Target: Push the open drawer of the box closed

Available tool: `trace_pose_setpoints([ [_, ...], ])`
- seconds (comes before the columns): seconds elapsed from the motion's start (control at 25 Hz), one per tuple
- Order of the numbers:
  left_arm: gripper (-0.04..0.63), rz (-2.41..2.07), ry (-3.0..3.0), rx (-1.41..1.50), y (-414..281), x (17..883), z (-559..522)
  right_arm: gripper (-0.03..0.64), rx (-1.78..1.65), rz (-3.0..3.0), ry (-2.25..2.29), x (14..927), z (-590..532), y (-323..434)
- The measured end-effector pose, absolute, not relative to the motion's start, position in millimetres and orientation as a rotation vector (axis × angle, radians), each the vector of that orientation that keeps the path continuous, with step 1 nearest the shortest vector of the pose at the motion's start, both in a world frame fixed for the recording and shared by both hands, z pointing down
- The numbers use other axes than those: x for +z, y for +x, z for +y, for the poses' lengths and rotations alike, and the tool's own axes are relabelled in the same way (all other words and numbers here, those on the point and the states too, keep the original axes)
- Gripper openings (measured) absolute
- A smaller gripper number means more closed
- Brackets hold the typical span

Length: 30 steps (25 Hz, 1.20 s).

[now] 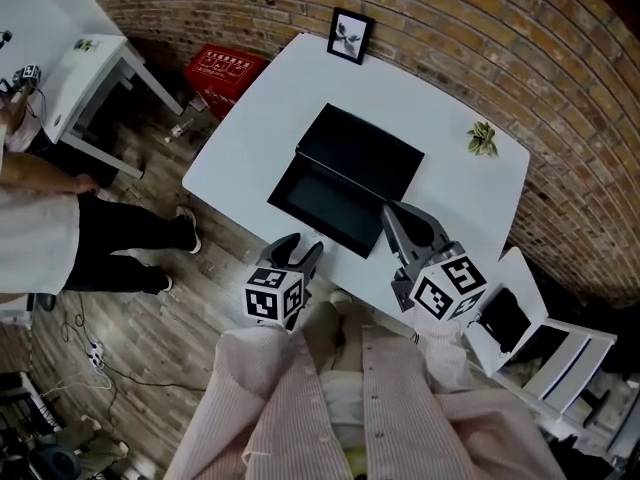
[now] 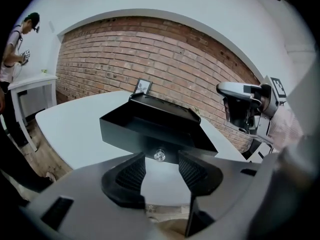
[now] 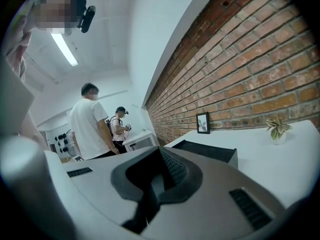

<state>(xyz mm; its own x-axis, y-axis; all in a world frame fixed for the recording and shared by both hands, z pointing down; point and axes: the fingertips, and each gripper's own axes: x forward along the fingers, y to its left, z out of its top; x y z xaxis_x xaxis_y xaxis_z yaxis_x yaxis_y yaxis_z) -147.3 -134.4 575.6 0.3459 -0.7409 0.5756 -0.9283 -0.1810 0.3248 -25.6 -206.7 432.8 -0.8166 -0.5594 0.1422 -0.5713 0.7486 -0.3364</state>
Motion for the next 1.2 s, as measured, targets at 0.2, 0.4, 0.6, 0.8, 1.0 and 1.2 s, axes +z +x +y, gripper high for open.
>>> trace_pose_setpoints([
  [0.2,0.170,-1.422,1.978,0.443,-146,589,-138,0.003,0.603,-2.888,0.958,437,-207,-23],
  [0.4,0.121,-1.401,1.979,0.483,-143,595,-143,0.003,0.629,-2.871,0.992,441,-210,-20],
  [0.6,0.067,-1.375,1.971,0.500,-141,600,-147,0.003,0.652,-2.855,1.031,443,-212,-21],
  [0.8,0.064,-1.350,1.968,0.501,-140,601,-147,0.003,0.661,-2.839,1.063,445,-214,-18],
  [1.0,0.063,-1.337,1.969,0.537,-139,601,-148,0.003,0.642,-2.835,1.048,447,-215,-21],
  [1.2,0.063,-1.335,1.973,0.573,-139,602,-148,0.003,0.625,-2.842,1.043,446,-215,-25],
])
